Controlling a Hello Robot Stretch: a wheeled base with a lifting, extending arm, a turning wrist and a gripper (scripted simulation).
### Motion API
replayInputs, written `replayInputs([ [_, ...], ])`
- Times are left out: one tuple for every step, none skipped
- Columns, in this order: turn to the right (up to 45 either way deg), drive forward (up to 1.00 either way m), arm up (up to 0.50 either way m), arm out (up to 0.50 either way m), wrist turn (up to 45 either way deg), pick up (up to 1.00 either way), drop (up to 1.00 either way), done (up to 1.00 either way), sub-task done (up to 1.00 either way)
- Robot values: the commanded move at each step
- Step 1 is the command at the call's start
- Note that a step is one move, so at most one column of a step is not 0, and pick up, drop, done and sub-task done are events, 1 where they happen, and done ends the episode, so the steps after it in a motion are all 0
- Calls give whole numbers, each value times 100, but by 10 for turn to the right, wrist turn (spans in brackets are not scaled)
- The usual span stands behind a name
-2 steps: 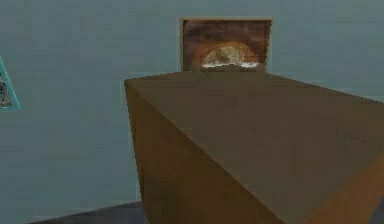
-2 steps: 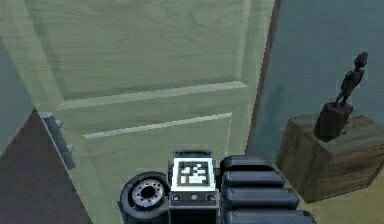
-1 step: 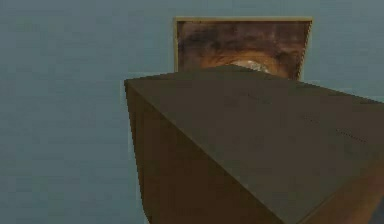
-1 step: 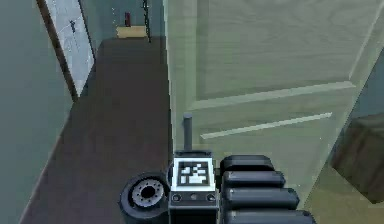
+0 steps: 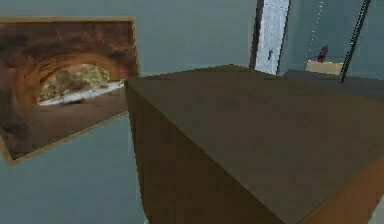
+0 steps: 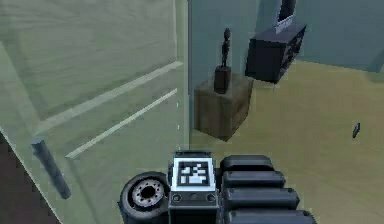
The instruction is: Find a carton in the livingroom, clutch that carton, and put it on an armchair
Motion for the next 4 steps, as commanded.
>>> replayInputs([
  [0, 35, 0, 0, 0, 0, 0, 0, 0],
  [330, 0, 0, 0, 0, 0, 0, 0, 0],
  [0, 75, 0, 0, 0, 0, 0, 0, 0],
  [0, 100, 0, 0, 0, 0, 0, 0, 0],
])
